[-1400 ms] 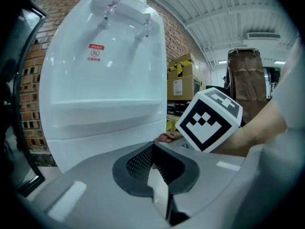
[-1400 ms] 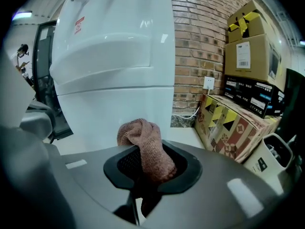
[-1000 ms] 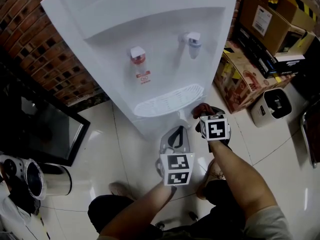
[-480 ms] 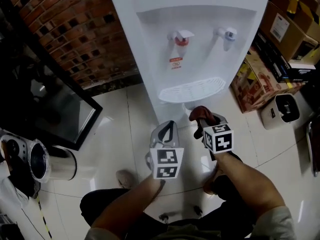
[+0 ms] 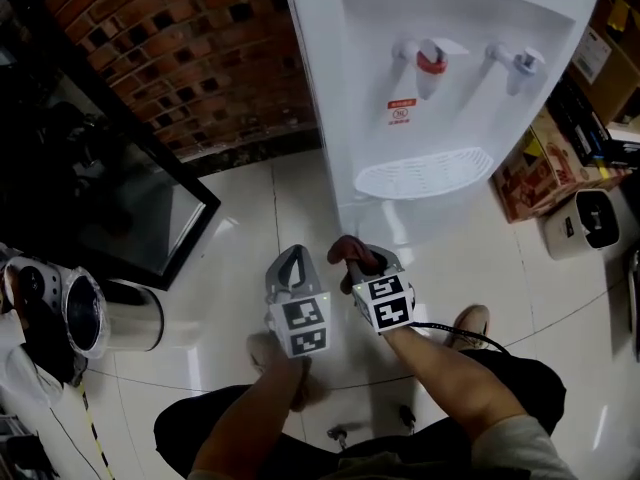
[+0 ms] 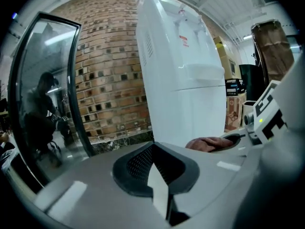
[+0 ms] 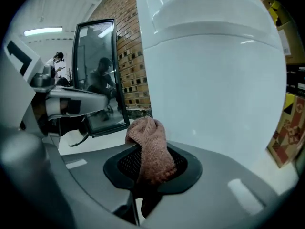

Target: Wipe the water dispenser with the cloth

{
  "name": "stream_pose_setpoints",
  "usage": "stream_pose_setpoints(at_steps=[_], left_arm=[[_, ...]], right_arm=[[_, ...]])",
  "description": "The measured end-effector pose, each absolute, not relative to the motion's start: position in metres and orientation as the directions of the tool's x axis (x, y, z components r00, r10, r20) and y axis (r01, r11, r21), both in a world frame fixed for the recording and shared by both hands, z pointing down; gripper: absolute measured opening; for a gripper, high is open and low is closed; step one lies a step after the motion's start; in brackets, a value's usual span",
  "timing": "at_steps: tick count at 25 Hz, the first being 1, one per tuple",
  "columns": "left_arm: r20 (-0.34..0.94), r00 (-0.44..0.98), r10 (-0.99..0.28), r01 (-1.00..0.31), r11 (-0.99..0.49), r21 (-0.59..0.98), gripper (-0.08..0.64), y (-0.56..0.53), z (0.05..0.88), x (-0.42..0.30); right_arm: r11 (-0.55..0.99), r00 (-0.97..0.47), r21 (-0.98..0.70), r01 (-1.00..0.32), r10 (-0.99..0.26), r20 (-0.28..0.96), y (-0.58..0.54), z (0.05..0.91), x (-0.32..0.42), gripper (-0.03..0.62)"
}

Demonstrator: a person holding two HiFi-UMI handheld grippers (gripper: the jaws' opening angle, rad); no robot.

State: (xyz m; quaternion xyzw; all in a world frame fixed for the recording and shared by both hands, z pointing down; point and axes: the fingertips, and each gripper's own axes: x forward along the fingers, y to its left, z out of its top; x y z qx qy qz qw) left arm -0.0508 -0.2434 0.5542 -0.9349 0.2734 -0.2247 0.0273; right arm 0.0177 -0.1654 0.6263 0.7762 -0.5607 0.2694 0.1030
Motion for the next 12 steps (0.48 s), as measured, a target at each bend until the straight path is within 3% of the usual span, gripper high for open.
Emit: stream_pose_setpoints(at_steps=[12], left_arm=[[0.417,0.784,-0.459,-0.434,-0.887,-0.161,0.0,-0.217,0.58,-0.019]], right_arm=[[-0.483,0.339,-0.169,-0.859,-0.785,0.519,-0.153,0.634,0.061,0.092]])
